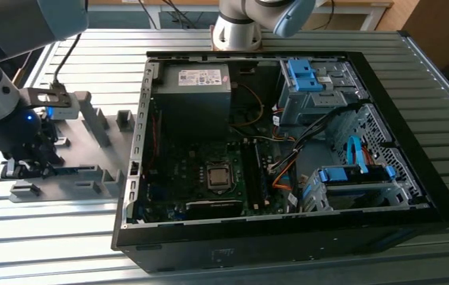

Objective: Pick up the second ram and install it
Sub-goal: 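Pick up the second ram and move it above second insertion slot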

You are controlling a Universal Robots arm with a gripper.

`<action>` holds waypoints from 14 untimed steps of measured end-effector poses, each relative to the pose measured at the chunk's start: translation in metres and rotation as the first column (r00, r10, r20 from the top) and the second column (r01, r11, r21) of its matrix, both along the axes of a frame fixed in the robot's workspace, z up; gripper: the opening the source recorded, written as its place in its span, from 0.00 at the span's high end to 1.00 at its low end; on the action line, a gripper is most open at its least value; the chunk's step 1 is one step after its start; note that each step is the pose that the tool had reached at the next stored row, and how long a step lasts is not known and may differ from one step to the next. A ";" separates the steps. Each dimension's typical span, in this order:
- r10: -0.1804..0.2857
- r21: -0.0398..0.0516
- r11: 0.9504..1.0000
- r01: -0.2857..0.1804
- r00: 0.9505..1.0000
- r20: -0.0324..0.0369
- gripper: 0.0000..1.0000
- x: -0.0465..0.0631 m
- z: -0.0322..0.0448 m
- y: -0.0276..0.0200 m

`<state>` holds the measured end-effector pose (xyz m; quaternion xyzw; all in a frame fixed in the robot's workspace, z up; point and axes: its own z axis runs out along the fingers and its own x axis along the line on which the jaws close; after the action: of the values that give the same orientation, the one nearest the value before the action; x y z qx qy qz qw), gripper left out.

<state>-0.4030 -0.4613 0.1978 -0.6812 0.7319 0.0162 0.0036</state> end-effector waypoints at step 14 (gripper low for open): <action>0.000 0.000 1.000 0.000 1.000 0.001 0.76 0.000 -0.0079 0.0000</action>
<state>-0.4032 -0.4613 0.1900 -0.6813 0.7319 0.0157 0.0042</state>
